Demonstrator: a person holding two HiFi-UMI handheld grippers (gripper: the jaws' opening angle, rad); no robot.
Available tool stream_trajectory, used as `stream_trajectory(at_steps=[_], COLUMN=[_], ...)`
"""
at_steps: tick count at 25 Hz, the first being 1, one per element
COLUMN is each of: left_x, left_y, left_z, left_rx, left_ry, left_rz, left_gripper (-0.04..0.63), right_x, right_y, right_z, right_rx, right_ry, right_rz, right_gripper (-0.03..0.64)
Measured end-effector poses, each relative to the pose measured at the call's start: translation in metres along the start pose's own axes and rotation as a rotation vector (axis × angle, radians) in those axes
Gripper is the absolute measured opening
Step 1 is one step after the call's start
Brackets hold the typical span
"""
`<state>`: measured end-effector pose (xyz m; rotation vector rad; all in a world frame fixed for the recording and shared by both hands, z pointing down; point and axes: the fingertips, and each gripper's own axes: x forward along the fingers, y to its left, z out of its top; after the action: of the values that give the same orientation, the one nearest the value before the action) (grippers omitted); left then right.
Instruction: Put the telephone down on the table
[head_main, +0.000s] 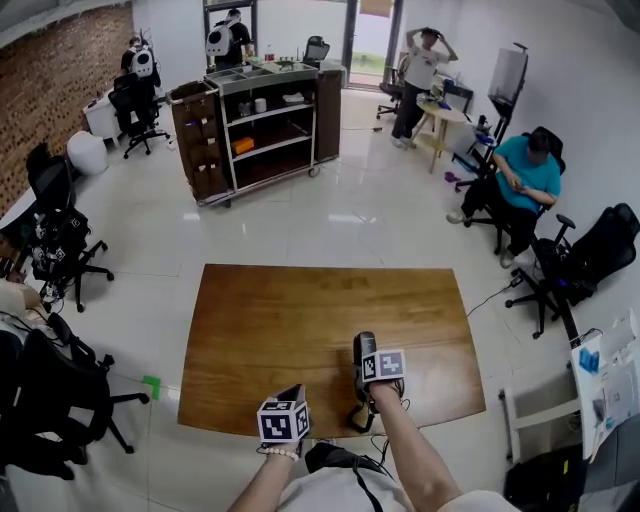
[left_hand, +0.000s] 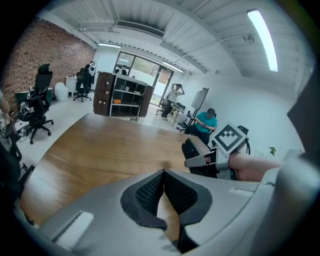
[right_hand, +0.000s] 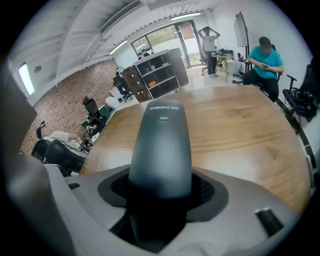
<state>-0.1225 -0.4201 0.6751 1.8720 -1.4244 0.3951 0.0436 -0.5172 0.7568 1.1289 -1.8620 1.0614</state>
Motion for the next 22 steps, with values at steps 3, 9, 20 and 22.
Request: stream_trajectory(at_steps=[3, 9, 20, 22], left_x=[0.014, 0.032, 0.040, 0.039], left_y=[0.008, 0.013, 0.014, 0.017], left_z=[0.007, 0.012, 0.007, 0.006], left_rx=[-0.023, -0.062, -0.094, -0.101], left_ry=[0.007, 0.023, 0.035, 0.033], left_rz=[0.006, 0.011, 0.021, 0.023], left_gripper=[-0.012, -0.012, -0.012, -0.012], right_x=[0.023, 0.057, 0.078, 0.080], right_y=[-0.006, -0.017, -0.029, -0.027], right_z=[0.012, 0.017, 0.014, 0.012], right_rx=[0.003, 0.024, 0.071, 0.059], right_ry=[0.038, 0.110, 0.162, 0.167], right_rz=[-0.041, -0.130, -0.157, -0.168], right_gripper=[0.288, 0.288, 0.290, 0.292])
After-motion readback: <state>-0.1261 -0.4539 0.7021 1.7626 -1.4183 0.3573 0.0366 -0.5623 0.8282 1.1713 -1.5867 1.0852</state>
